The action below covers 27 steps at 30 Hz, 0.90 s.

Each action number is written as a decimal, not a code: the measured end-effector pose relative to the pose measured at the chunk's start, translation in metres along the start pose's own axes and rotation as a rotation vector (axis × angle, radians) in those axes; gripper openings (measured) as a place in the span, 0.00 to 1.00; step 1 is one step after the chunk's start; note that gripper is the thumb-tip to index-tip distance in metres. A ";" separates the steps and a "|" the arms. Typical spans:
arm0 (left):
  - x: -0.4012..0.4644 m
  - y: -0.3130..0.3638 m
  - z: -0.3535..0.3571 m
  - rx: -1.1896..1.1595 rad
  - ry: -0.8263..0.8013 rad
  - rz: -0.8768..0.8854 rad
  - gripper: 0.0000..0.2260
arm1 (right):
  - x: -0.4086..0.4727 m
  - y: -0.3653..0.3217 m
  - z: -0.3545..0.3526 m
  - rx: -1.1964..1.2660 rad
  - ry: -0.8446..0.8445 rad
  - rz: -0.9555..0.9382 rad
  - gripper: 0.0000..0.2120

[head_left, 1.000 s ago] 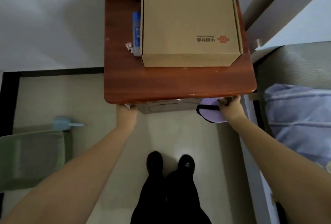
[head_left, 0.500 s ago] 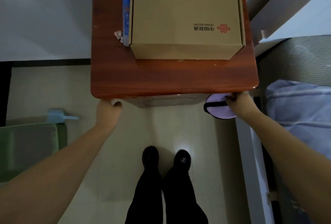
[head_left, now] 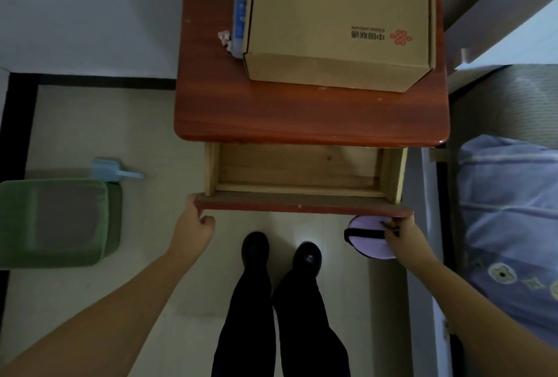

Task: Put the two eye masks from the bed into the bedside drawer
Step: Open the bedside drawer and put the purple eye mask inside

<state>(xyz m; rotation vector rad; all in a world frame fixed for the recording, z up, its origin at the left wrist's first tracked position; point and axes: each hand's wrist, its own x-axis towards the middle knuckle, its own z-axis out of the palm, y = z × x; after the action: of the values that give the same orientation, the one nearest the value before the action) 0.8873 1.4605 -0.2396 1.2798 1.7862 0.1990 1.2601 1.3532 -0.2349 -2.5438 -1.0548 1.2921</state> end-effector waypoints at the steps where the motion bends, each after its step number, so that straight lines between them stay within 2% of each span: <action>1: 0.002 -0.004 0.001 0.018 -0.023 -0.001 0.21 | 0.001 0.001 0.002 -0.008 -0.021 0.017 0.16; 5: 0.003 -0.005 0.002 0.002 -0.083 -0.069 0.24 | -0.002 -0.005 0.007 -0.046 -0.132 0.056 0.13; 7: -0.006 0.003 0.002 -0.039 -0.041 -0.077 0.25 | -0.016 -0.023 0.006 -0.083 -0.379 0.041 0.08; 9: -0.021 0.017 0.001 -0.034 0.143 0.060 0.24 | -0.034 -0.055 0.002 0.042 -0.589 -0.059 0.04; 10: -0.030 0.027 0.001 -0.034 0.222 0.153 0.21 | -0.042 -0.075 0.000 0.172 -0.613 -0.115 0.05; 11: -0.037 0.038 0.003 -0.064 0.216 0.229 0.18 | -0.047 -0.095 -0.001 0.331 -0.596 -0.143 0.06; 12: -0.042 0.051 0.005 -0.145 0.109 0.254 0.16 | -0.047 -0.112 0.000 0.464 -0.537 -0.156 0.08; 13: -0.043 0.066 0.007 -0.270 -0.079 0.208 0.15 | -0.044 -0.129 0.003 0.537 -0.461 -0.170 0.09; 14: -0.040 0.080 0.009 -0.411 -0.285 0.119 0.13 | -0.036 -0.145 0.006 0.519 -0.383 -0.202 0.08; 15: -0.032 0.090 0.012 -0.536 -0.410 0.014 0.10 | -0.027 -0.159 0.012 0.484 -0.329 -0.233 0.06; 16: -0.019 0.094 0.018 -0.604 -0.430 -0.076 0.08 | -0.015 -0.171 0.020 0.435 -0.284 -0.246 0.05; 17: -0.004 0.097 0.023 -0.614 -0.369 -0.155 0.08 | 0.000 -0.181 0.030 0.390 -0.249 -0.243 0.06; 18: 0.012 0.099 0.026 -0.573 -0.257 -0.211 0.10 | 0.015 -0.190 0.042 0.336 -0.211 -0.235 0.09; 20: 0.041 0.100 0.035 -0.339 -0.028 -0.230 0.11 | 0.043 -0.203 0.068 0.149 -0.152 -0.217 0.12; 22: 0.063 0.098 0.044 -0.096 0.095 -0.227 0.12 | 0.059 -0.211 0.090 -0.046 -0.071 -0.234 0.12; 25: 0.081 0.090 0.055 0.263 0.050 -0.234 0.14 | 0.070 -0.214 0.113 -0.064 0.017 -0.214 0.12; 27: 0.087 0.084 0.058 0.419 0.011 -0.224 0.14 | 0.067 -0.214 0.121 -0.099 0.032 -0.211 0.13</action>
<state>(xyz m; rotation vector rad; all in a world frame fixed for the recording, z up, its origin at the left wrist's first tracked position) 0.9820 1.5497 -0.2735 1.3462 2.0322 -0.3103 1.0821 1.5316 -0.2764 -2.4305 -1.3702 1.1685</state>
